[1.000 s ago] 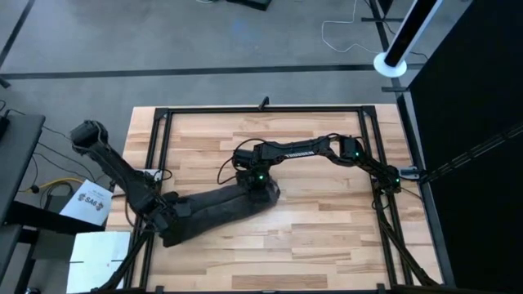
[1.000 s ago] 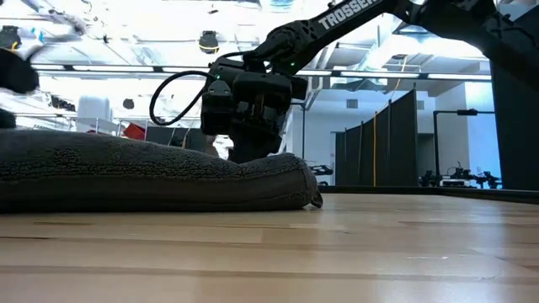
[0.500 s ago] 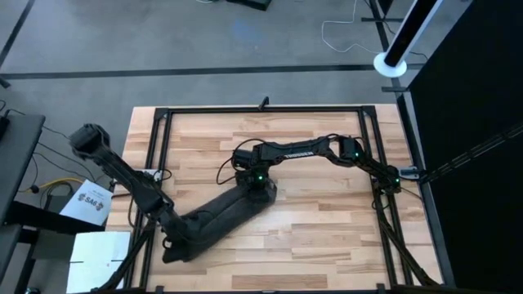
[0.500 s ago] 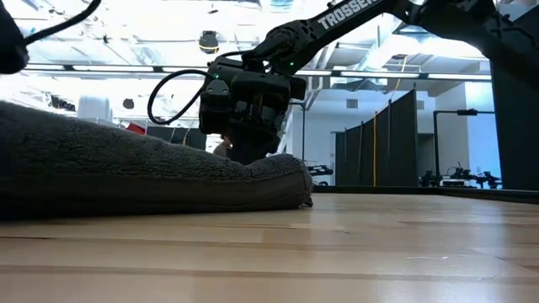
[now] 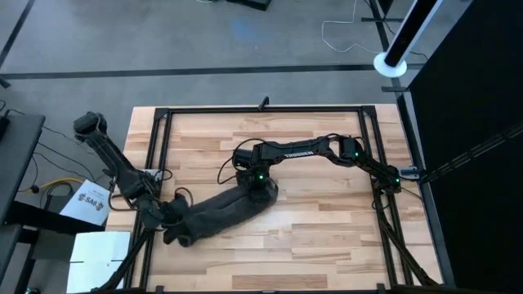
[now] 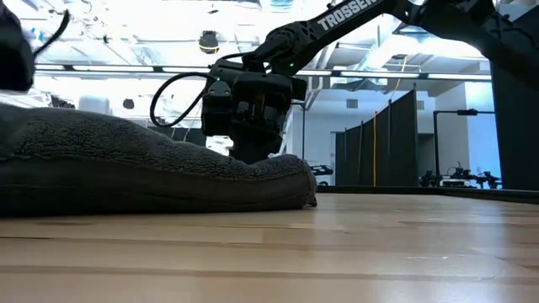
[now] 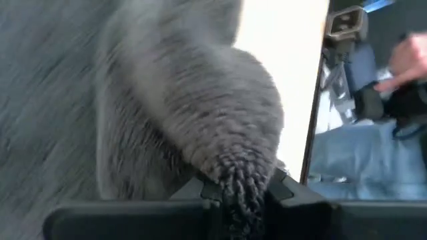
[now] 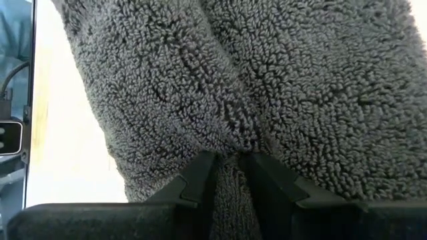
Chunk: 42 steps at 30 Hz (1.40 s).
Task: Roll towel
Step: Roll the black towel
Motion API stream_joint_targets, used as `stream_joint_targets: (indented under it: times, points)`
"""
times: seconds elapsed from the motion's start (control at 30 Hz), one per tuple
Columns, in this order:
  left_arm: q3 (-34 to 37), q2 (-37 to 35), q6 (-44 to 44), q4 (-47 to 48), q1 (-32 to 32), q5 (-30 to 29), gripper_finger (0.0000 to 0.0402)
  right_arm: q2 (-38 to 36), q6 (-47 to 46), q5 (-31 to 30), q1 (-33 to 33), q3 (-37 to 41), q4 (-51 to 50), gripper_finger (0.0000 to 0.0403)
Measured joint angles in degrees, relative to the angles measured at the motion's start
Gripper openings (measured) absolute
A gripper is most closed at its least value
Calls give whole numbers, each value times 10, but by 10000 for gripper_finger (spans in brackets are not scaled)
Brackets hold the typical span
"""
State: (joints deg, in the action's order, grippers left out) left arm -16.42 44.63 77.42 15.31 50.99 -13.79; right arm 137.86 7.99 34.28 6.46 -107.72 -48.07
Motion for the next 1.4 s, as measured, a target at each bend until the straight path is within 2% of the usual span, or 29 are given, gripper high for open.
stream_joint_targets:
  times: [0.1, 0.23, 0.33, 0.43, 0.57, 0.67, 0.73, 0.9, 1.07, 1.27, 1.4]
  points:
    - [65, -55, 80, -32, 33, -13, 19, 0, 2, 0, 0, 0, -6, 77]
    - [119, -109, 117, -126, 65, -25, 19, 0, 17, 3, 0, 0, -32, 77]
    - [137, -135, 132, -149, 87, -26, 19, 0, 29, 3, 0, 0, -36, 77]
    - [140, -147, 160, -135, 105, -29, 19, 0, 29, 3, 0, 0, -37, 77]
    - [148, -147, 189, -191, 107, -34, 19, 0, 49, 5, -2, -1, -49, 77]
    - [144, -148, 179, -283, 106, -63, 19, 0, 85, 16, -14, -1, -70, 77]
    - [144, -147, 166, -301, 106, -70, 19, 1, 115, 36, -25, 0, -87, 77]
    - [144, -144, 174, -299, 106, -84, 19, 2, 186, 70, -56, 1, -136, 66]
    - [148, -124, 211, -280, 106, -83, 19, 2, 194, 71, -79, 1, -158, 52]
    - [143, -98, 264, -313, 107, -59, 19, 2, 223, 72, -112, 0, -195, 21]
    - [113, -67, 293, -285, 107, -45, 19, 3, 252, 72, -137, 1, -216, 2]
